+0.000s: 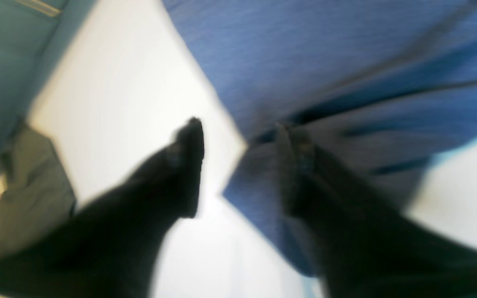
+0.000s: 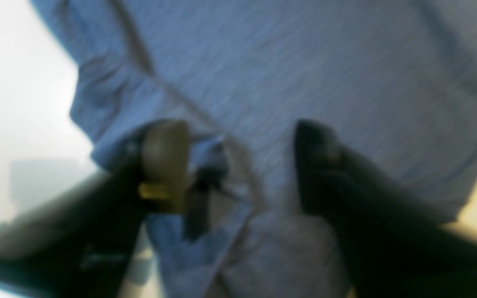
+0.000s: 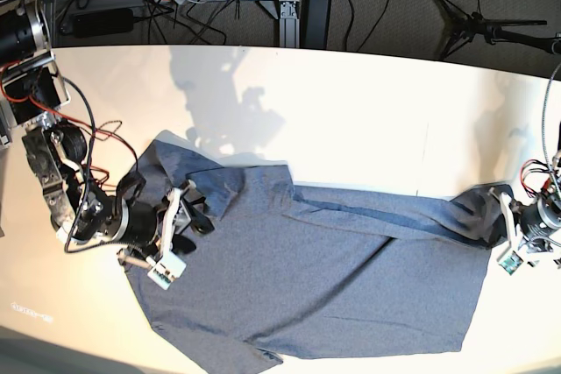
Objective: Fold the T-shirt properly
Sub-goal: 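Lift the sleeve with the right gripper and fold it inward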
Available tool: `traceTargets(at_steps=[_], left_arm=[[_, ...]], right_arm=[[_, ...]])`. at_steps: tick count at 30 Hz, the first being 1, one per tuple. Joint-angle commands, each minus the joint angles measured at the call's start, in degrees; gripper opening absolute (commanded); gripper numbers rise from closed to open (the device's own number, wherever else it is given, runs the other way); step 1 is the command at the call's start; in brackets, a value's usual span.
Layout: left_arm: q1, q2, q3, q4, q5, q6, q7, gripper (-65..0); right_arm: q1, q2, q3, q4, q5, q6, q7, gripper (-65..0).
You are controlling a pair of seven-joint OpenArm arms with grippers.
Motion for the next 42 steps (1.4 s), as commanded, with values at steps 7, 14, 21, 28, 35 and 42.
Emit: traceTargets(at_steps=[7, 14, 21, 28, 35, 42], left_arm=[[1.4, -0.5, -0.7, 3.1, 2.5, 1.4, -0.8, -65.0], [1.6, -0.1, -0.7, 2.2, 2.5, 1.6, -1.5, -65.0], [1.6, 0.5, -0.7, -5.5, 2.5, 1.4, -7.8, -65.0], [1.6, 4.4, -0.7, -10.9, 2.5, -1.9, -9.2, -65.0], [1.6, 5.9, -0.7, -14.8, 2.5, -1.9, -13.1, -65.0], [1.6, 6.0, -0.7, -17.9, 8.2, -1.6, -15.7, -65.0]], right_arm=[[-4.4, 0.7, 0.8, 1.7, 0.8, 1.6, -0.7, -65.0], [-6.9, 0.8, 1.3, 1.7, 0.8, 1.6, -2.2, -65.0], [-6.9, 1.0, 1.3, 1.7, 0.8, 1.6, -4.3, -65.0], [-7.4, 1.0, 1.3, 1.6, 0.7, 1.5, -4.6, -65.0], [-11.2, 1.0, 1.4, 1.6, -0.3, 1.5, -4.5, -65.0], [-11.5, 2.4, 1.4, 1.6, -1.1, 1.3, -4.3, -65.0]])
